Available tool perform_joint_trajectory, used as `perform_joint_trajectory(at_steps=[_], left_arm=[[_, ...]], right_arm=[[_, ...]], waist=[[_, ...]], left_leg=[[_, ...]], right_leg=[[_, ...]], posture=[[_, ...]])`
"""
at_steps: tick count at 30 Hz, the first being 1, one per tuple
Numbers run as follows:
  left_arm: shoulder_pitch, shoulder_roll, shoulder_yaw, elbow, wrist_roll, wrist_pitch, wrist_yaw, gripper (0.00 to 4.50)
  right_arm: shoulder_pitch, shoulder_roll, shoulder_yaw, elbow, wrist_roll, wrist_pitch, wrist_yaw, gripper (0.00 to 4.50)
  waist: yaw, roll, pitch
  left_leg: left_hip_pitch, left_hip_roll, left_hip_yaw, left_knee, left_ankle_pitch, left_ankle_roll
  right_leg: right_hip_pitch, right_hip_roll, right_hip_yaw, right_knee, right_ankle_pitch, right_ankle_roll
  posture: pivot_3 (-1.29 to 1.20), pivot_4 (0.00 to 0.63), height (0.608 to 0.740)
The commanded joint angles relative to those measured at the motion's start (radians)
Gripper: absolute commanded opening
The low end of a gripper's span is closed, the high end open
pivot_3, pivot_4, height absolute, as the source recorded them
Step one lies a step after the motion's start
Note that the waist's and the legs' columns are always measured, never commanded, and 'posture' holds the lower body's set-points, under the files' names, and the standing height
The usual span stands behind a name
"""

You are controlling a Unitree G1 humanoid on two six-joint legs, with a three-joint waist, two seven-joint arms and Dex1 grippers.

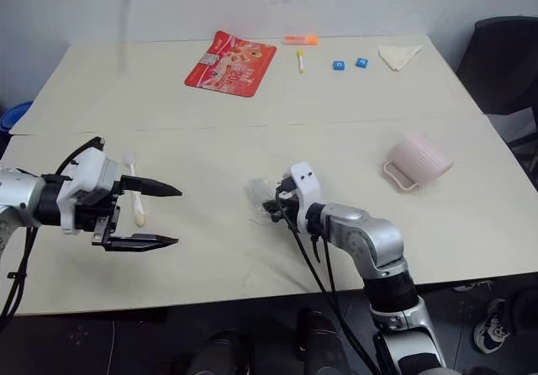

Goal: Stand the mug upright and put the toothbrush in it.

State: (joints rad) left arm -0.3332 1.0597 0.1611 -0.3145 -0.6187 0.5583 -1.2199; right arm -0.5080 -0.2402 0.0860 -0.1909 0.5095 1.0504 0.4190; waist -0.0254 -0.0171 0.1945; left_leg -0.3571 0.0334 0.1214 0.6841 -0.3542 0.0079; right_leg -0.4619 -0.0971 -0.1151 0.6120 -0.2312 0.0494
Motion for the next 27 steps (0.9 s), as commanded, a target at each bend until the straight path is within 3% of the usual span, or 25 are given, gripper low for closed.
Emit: perform_joint_trajectory(at_steps=[1,4,8,12,15,18,23,27], left_arm=[[-0.054,-0.044,-0.042,-0.006,-0.008,0.003,0.013,4.5],[-0.112,-0.117,-0.1,0.003,0.005,-0.002,0.034,4.5],[-0.206,-0.244,-0.166,0.016,-0.006,0.01,0.074,4.5],[-0.307,-0.351,-0.209,0.088,-0.019,0.015,0.058,4.5],[-0.368,-0.403,-0.249,0.16,0.02,-0.024,0.027,4.5],[-0.439,-0.46,-0.288,0.252,0.061,-0.073,-0.003,4.5],[-0.479,-0.502,-0.314,0.306,0.088,-0.111,-0.051,4.5],[-0.491,-0.52,-0.319,0.323,0.102,-0.13,-0.07,4.5]], right_arm=[[-0.053,-0.025,-0.154,-0.108,0.084,0.087,-0.034,0.01],[-0.118,-0.092,-0.332,-0.184,0.134,0.188,-0.091,0.01],[-0.139,-0.305,-0.582,-0.287,0.187,0.371,-0.093,0.01],[0.045,-0.603,-0.806,-0.373,0.236,0.47,0.046,0.01],[0.236,-0.675,-0.961,-0.402,0.229,0.512,0.097,0.01],[0.456,-0.627,-1.068,-0.425,0.153,0.489,0.072,0.01],[0.544,-0.446,-1.042,-0.443,0.1,0.391,-0.003,0.01],[0.579,-0.378,-0.989,-0.407,0.023,0.271,-0.069,0.01]], waist=[[0.0,0.0,0.0],[0.002,0.0,0.0],[0.027,0.0,0.0],[0.05,0.0,0.0],[0.048,-0.001,-0.001],[0.049,-0.002,-0.001],[0.027,-0.001,-0.002],[0.024,0.0,-0.002]], left_leg=[[0.0,0.0,0.0,0.0,0.0,0.0],[-0.001,0.0,0.0,0.0,0.0,0.001],[-0.002,-0.001,-0.001,0.0,0.0,0.001],[-0.004,-0.003,-0.001,0.0,0.0,0.002],[-0.002,-0.004,-0.001,0.001,0.0,0.002],[0.005,-0.003,0.001,0.001,0.0,0.002],[0.006,0.0,0.0,0.0,0.0,0.002],[0.005,-0.001,-0.001,0.0,0.0,0.001]], right_leg=[[0.0,0.0,0.0,0.0,0.0,0.0],[-0.001,0.0,0.001,0.0,0.0,0.001],[-0.001,-0.001,0.0,-0.001,0.001,0.001],[0.0,0.001,-0.002,-0.004,0.0,0.001],[0.002,0.002,-0.001,-0.004,0.001,0.002],[0.008,0.003,0.001,-0.008,0.001,0.002],[0.015,0.002,0.003,-0.01,0.001,0.002],[0.014,0.002,0.002,-0.007,0.001,0.002]], posture=[[0.0,0.15,0.74],[0.0,0.15,0.74],[0.0,0.15,0.74],[0.0,0.15,0.74],[0.0,0.15,0.74],[0.0,0.15,0.74],[0.0,0.15,0.74],[0.0,0.15,0.74]])
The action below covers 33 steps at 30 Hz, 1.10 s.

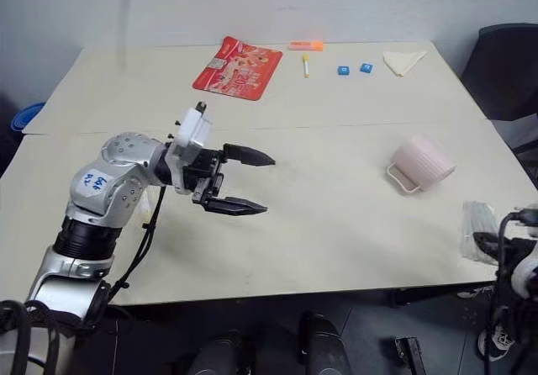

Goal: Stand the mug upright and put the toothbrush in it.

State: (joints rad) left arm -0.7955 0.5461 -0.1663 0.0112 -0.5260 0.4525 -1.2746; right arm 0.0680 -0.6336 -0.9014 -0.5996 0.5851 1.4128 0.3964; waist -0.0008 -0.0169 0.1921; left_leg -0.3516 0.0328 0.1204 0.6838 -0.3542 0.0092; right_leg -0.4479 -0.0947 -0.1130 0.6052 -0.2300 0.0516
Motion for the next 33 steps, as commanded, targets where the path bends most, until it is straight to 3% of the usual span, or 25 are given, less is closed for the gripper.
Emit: perform_joint_trajectory(at_steps=[1,11,16,23,28,33], left_arm=[[-0.036,-0.01,0.008,0.006,0.014,-0.029,-0.018,4.5],[-0.031,-0.014,0.017,0.011,0.037,-0.043,-0.028,4.5],[-0.027,-0.004,0.027,0.022,0.047,-0.051,-0.029,4.5],[-0.026,-0.006,0.036,0.027,0.059,-0.057,-0.017,4.5],[-0.012,0.011,0.05,0.007,0.053,-0.044,-0.006,4.5],[0.006,0.023,0.056,-0.017,0.052,-0.035,0.008,4.5]], right_arm=[[0.001,0.025,0.007,0.023,-0.068,-0.115,-0.06,0.01],[0.065,-0.009,0.046,0.086,-0.13,-0.25,-0.064,3.19],[0.115,-0.092,0.02,0.063,-0.139,-0.274,-0.022,3.19],[-0.028,-0.27,0.028,-0.035,-0.009,-0.14,0.072,3.19],[-0.199,-0.4,0.271,-0.061,0.12,-0.123,0.178,3.19],[-0.379,-0.445,0.606,0.109,0.022,-0.227,0.18,3.19]], waist=[[0.0,0.0,0.0],[0.003,0.0,0.0],[0.003,0.001,0.0],[-0.001,0.001,0.0],[0.0,0.0,0.0],[0.0,0.0,0.0]], left_leg=[[0.0,0.0,0.0,0.0,0.0,0.0],[0.0,-0.001,0.0,0.0,0.0,0.0],[0.0,-0.001,0.0,0.0,0.0,0.001],[0.0,0.0,0.0,0.0,0.0,0.001],[0.0,0.0,-0.002,0.0,0.0,0.001],[0.0,-0.001,-0.003,0.001,0.0,0.002]], right_leg=[[0.0,0.0,0.0,0.002,0.0,0.0],[0.0,0.0,-0.001,-0.001,0.0,0.001],[0.0,-0.001,0.0,-0.003,0.0,0.001],[0.0,0.0,0.0,-0.002,0.0,0.001],[0.0,-0.001,-0.001,-0.003,0.0,0.001],[-0.001,-0.002,-0.004,-0.003,0.001,0.001]], posture=[[0.0,0.15,0.74],[0.0,0.15,0.74],[0.0,0.15,0.74],[0.0,0.15,0.74],[0.0,0.15,0.74],[0.0,0.15,0.74]])
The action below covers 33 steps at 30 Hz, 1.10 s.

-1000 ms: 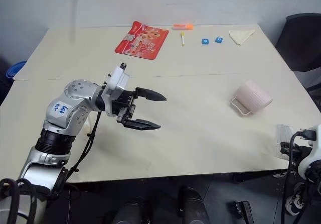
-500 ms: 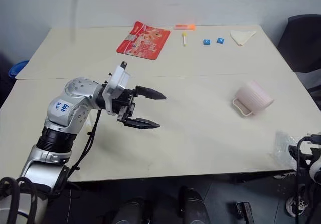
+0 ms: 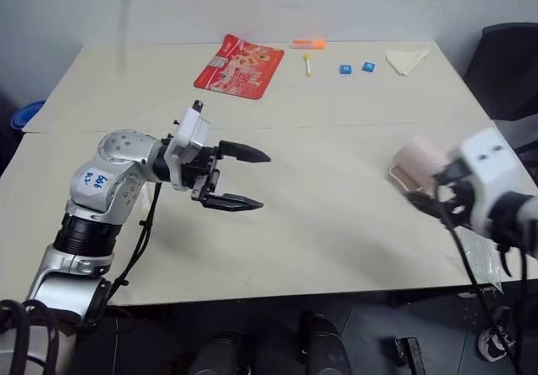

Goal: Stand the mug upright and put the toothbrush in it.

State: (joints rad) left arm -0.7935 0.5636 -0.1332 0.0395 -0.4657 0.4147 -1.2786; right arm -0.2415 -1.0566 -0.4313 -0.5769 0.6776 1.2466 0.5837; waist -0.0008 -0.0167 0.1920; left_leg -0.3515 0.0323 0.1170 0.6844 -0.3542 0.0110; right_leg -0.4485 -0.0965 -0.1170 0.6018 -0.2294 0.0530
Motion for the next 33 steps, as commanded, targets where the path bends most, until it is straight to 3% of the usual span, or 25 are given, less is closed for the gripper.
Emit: perform_joint_trajectory(at_steps=[1,5,10,24,32,33], left_arm=[[0.008,0.005,0.025,-0.052,-0.009,0.006,0.021,4.5],[0.029,0.012,0.038,-0.093,-0.017,0.028,0.05,4.5],[0.066,0.034,0.056,-0.145,-0.022,0.053,0.075,4.5],[0.115,0.059,0.09,-0.225,-0.035,0.097,0.135,4.5],[0.125,0.067,0.096,-0.243,-0.035,0.103,0.157,4.5],[0.128,0.068,0.097,-0.247,-0.035,0.103,0.16,4.5]], right_arm=[[-0.106,-0.017,0.198,0.13,-0.101,-0.073,-0.015,3.19],[-0.207,0.021,0.376,0.287,-0.223,-0.177,-0.028,3.19],[-0.279,0.063,0.477,0.429,-0.312,-0.258,-0.007,3.19],[-0.535,0.197,0.625,0.935,-0.508,-0.472,0.132,3.19],[-0.649,0.252,0.649,1.178,-0.587,-0.559,0.219,3.19],[-0.658,0.257,0.64,1.2,-0.59,-0.57,0.217,3.02]], waist=[[0.002,0.0,0.0],[0.005,0.0,0.0],[0.002,0.0,0.0],[-0.002,0.0,0.0],[-0.003,0.0,0.0],[-0.003,0.0,0.0]], left_leg=[[0.0,0.0,0.0,0.0,0.0,0.0],[-0.002,-0.001,0.0,0.001,0.001,0.002],[-0.002,-0.001,0.001,0.001,0.001,0.002],[-0.001,0.0,0.002,0.002,0.001,0.001],[-0.001,0.0,0.002,0.002,0.001,0.001],[-0.001,0.0,0.002,0.002,0.001,0.001]], right_leg=[[0.0,0.0,0.0,0.0,0.0,0.0],[0.0,-0.002,-0.002,-0.001,0.001,0.002],[0.0,-0.002,-0.001,-0.001,0.002,0.002],[-0.001,-0.002,-0.001,0.0,0.002,0.002],[-0.001,-0.002,-0.001,0.001,0.002,0.002],[-0.001,-0.002,-0.001,0.001,0.002,0.002]], posture=[[0.0,0.15,0.74],[0.0,0.15,0.74],[0.0,0.15,0.74],[0.0,0.15,0.74],[0.0,0.15,0.74],[0.0,0.15,0.74]])
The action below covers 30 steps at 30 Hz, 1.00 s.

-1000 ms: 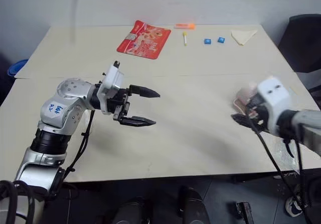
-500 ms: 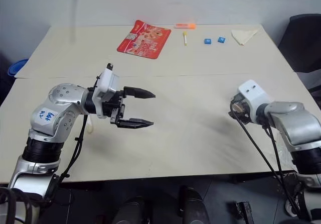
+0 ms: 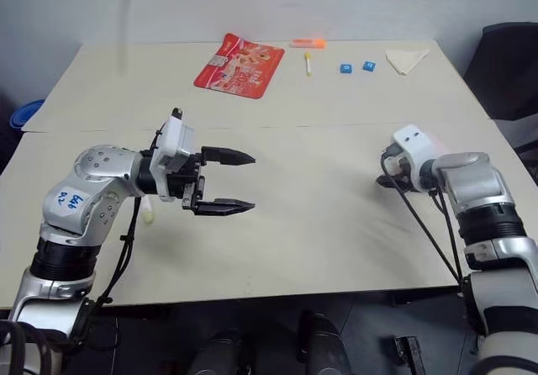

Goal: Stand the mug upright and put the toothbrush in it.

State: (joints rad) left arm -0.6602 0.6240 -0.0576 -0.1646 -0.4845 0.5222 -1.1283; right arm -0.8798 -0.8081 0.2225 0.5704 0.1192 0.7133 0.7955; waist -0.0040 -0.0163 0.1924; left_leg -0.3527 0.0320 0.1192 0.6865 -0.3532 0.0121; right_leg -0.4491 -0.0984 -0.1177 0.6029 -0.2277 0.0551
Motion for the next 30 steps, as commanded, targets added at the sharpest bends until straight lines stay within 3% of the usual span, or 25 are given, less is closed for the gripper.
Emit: perform_joint_trajectory(at_steps=[1,8,11,16,20,24,30], left_arm=[[-0.004,0.008,0.021,-0.045,-0.017,-0.004,0.012,4.5],[-0.009,0.015,0.024,-0.048,-0.027,-0.001,0.009,4.5],[-0.014,0.014,0.019,-0.045,-0.028,-0.004,0.005,4.5],[-0.017,0.024,0.032,-0.045,-0.029,-0.005,0.01,4.5],[0.013,0.064,0.115,-0.069,-0.057,0.042,0.067,4.5],[0.087,0.114,0.219,-0.14,-0.107,0.128,0.134,4.5],[0.163,0.206,0.278,-0.23,-0.133,0.185,0.162,4.5]], right_arm=[[-0.027,0.012,-0.022,0.07,-0.035,-0.046,0.005,2.8],[-0.005,0.003,-0.064,0.029,-0.036,-0.034,0.045,0.61],[0.007,0.003,-0.093,0.0,-0.032,-0.017,0.051,0.05],[0.042,0.057,-0.192,-0.223,0.079,0.05,0.083,0.05],[0.081,0.263,-0.29,-0.548,0.255,0.158,-0.002,0.05],[0.18,0.502,-0.239,-0.68,0.279,0.01,-0.092,0.05],[0.313,0.758,-0.192,-0.564,0.267,-0.345,-0.093,0.05]], waist=[[0.0,0.0,0.0],[-0.002,0.0,0.0],[0.0,0.0,0.0],[-0.002,0.0,0.0],[-0.027,0.001,0.0],[-0.024,0.0,0.0],[-0.016,-0.001,0.0]], left_leg=[[0.0,0.0,0.0,0.0,0.0,0.0],[0.0,0.0,0.0,0.001,0.0,0.0],[0.0,0.001,-0.001,0.001,0.0,-0.001],[0.0,0.001,-0.001,0.001,0.0,-0.001],[0.0,0.004,0.0,0.001,0.0,-0.003],[-0.001,0.007,0.001,-0.001,0.0,-0.008],[-0.006,0.001,0.001,0.0,0.001,-0.005]], right_leg=[[0.0,0.0,0.0,0.0,0.0,0.0],[0.0,0.0,0.001,0.001,0.0,0.0],[0.0,0.001,0.0,0.001,0.0,0.0],[0.0,0.0,0.0,0.001,0.0,0.0],[-0.002,0.001,0.001,0.004,0.0,-0.001],[-0.007,0.002,0.002,0.008,-0.002,-0.006],[-0.013,0.001,0.003,0.009,-0.002,-0.004]], posture=[[0.0,0.15,0.74],[0.0,0.15,0.74],[0.0,0.15,0.74],[0.0,0.15,0.74],[0.0,0.15,0.74],[0.0,0.15,0.74],[0.0,0.15,0.74]])
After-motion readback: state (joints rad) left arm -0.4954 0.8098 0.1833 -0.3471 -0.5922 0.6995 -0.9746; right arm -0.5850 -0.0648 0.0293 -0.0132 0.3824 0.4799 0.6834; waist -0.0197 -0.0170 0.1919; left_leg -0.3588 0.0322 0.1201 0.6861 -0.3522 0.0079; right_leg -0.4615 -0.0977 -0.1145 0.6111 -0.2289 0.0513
